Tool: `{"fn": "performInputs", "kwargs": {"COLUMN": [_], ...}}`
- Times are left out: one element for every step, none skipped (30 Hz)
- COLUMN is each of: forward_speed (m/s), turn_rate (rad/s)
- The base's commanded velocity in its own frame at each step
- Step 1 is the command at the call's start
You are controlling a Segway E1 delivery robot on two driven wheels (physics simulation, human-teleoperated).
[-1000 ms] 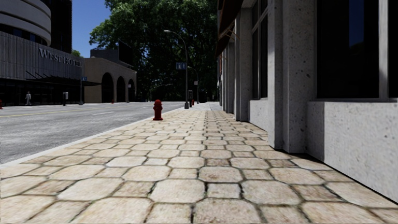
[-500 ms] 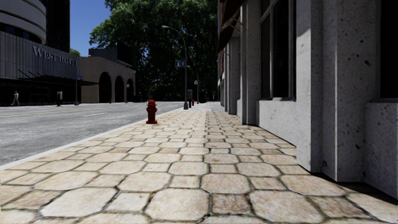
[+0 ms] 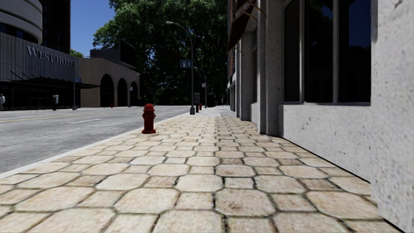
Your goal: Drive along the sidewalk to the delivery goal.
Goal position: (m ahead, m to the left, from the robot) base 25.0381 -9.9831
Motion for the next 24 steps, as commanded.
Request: {"fn": "performInputs", "kwargs": {"forward_speed": [2.0, 2.0, 2.0, 2.0, 2.0, 2.0, 2.0, 2.0, 2.0, 2.0, 2.0, 2.0, 2.0, 2.0, 2.0, 2.0, 2.0, 2.0, 2.0, 2.0, 2.0, 2.0, 2.0, 2.0], "turn_rate": [-0.29, -0.34, 0.0, 0.0, 0.0, 0.0, 0.0, 0.0, 0.0, 0.0, 0.0, 0.0, 0.0, 0.0, 0.0, 0.0, 0.0, 0.0, 0.0, 0.0, 0.0, 0.0, 0.0, 0.0]}}
